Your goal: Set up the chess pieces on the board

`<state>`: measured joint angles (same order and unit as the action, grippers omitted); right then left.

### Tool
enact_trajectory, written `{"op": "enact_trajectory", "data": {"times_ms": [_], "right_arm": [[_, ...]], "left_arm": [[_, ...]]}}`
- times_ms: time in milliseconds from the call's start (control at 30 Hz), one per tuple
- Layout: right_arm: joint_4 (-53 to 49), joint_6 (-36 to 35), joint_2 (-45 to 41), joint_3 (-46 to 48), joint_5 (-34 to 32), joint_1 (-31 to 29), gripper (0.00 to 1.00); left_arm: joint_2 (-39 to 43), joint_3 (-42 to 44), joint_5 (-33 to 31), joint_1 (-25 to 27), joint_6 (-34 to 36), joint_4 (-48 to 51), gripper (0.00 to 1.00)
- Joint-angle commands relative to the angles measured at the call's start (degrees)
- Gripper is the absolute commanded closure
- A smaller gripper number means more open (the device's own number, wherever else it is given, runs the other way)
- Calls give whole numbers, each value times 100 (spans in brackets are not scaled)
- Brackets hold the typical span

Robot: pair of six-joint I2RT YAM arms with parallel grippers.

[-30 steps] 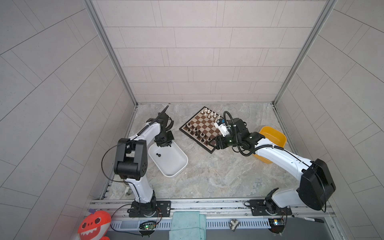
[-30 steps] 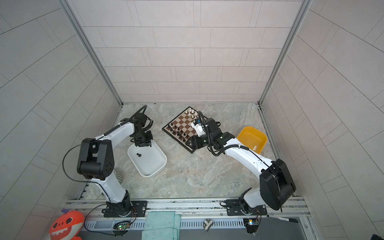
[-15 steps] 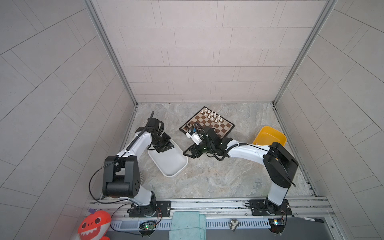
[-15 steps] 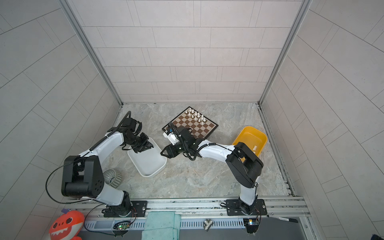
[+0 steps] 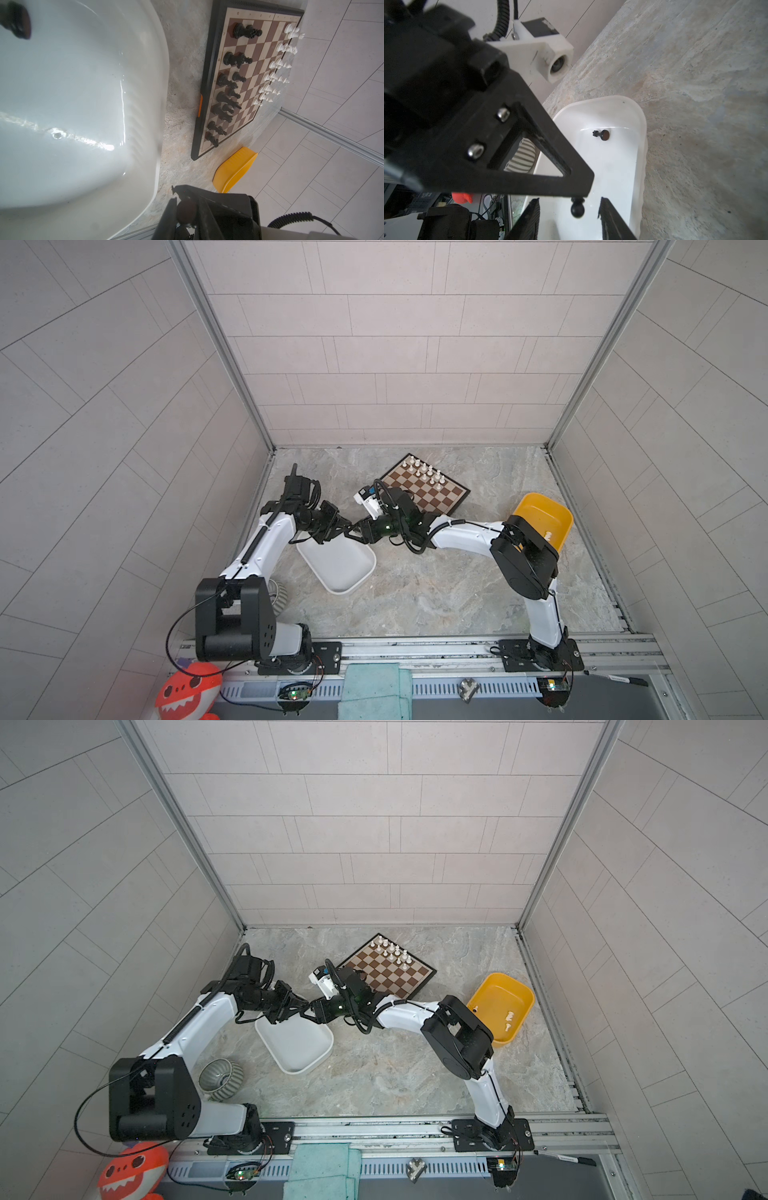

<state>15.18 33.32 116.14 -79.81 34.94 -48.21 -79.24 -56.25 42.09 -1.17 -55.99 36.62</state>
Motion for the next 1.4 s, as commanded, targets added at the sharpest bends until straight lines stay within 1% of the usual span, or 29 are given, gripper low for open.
{"op": "enact_trajectory", "data": {"times_ms": [0,300,433,767,900,1000,1100,1167,1233,1267,1367], "right_arm": [[143,85,92,-79,-70,37,56],[382,243,89,29,-31,160,71],[674,419,49,184,60,241,70],[802,495,32,212,153,259,73],[809,504,56,177,159,259,80],[846,543,67,159,180,259,82],[919,615,100,141,197,259,88],[1017,702,127,142,222,255,94],[1065,755,131,141,232,259,99],[1062,755,116,149,224,259,100],[921,686,-29,225,193,282,100]], "left_arm": [[185,114,183,-33,-120,-21,79],[282,132,141,-18,-110,41,79],[283,147,103,-24,-105,54,79],[262,180,20,-17,-98,47,79],[238,182,-10,-19,-105,55,79],[243,208,-40,-23,-114,64,79],[242,256,-68,-24,-131,56,79],[249,297,-98,-13,-138,33,79],[243,313,-101,-22,-149,-29,78],[230,312,-101,-19,-158,-53,77],[228,194,-145,-20,-83,-158,64]]}}
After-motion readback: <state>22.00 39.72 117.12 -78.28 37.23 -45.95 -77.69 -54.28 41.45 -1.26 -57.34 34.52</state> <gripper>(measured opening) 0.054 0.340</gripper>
